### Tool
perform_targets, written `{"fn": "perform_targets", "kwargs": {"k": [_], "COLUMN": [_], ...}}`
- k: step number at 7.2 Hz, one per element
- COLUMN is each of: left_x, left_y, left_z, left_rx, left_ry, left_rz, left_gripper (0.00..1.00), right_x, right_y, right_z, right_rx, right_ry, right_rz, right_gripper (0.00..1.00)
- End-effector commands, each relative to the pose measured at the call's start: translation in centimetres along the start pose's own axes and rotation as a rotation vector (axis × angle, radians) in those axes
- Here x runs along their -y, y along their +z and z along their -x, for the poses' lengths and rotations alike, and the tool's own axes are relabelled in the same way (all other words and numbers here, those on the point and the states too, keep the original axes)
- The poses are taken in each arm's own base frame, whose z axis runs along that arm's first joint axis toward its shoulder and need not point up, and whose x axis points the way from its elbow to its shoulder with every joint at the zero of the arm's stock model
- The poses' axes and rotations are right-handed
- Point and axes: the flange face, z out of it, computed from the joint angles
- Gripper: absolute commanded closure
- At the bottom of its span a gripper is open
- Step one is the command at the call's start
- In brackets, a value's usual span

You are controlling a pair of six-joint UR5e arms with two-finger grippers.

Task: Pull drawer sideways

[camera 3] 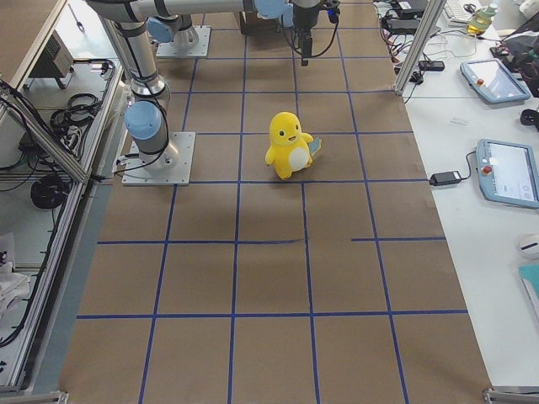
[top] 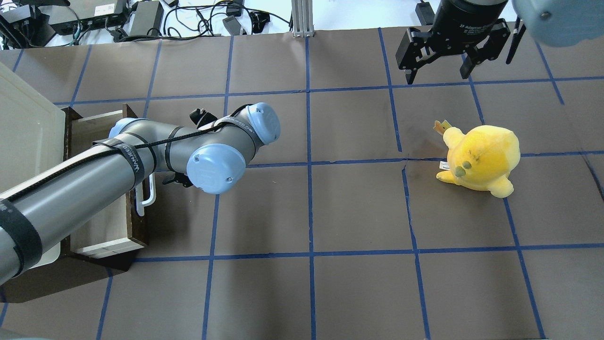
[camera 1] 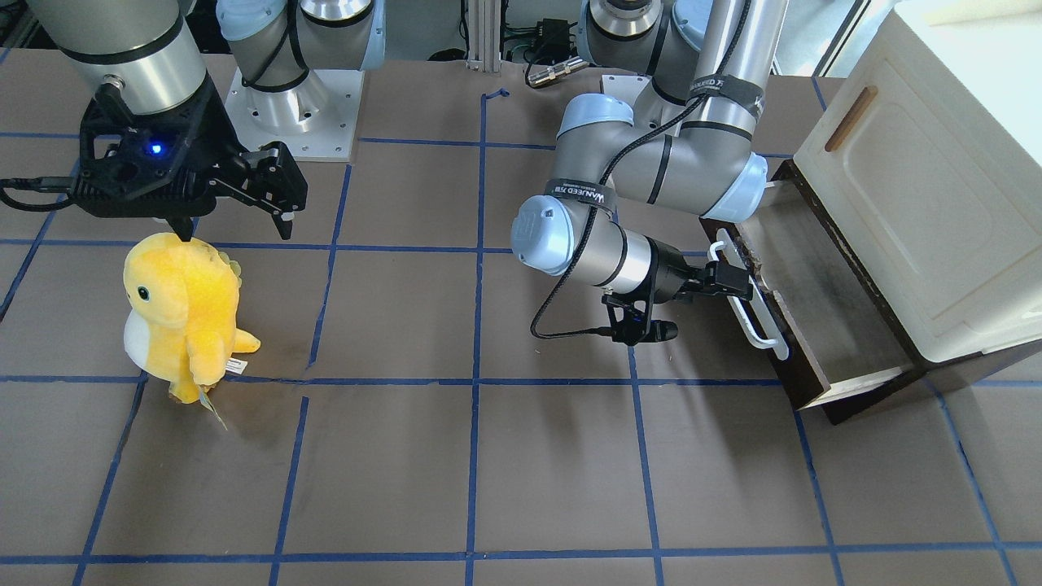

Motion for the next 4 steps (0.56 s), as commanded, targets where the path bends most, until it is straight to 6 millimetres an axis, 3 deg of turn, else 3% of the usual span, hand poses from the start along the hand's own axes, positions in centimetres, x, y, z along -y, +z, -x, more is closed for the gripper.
{"fn": "perform_targets", "kwargs": {"k": [1, 3, 4], "left_x": [0.4, -3.7, -6.5], "left_y": [-5.1, -9.5, -10.8], "left_z": [3.1, 8.4, 11.6], "left_rx": [-0.286, -0.464, -0.619], "left_ry": [-0.053, -0.079, -0.102], "left_rz": [-0.064, -0.077, -0.046], "left_gripper": [0.00, 0.00, 0.00], "right_x": [0.0, 0.0, 0.0], "right_y": [0.0, 0.0, 0.0], "right_z": [0.0, 0.0, 0.0], "right_rx": [0.000, 0.000, 0.000], "right_ry": [0.000, 0.000, 0.000], "right_rz": [0.000, 0.000, 0.000], "right_gripper": [0.00, 0.00, 0.00]}}
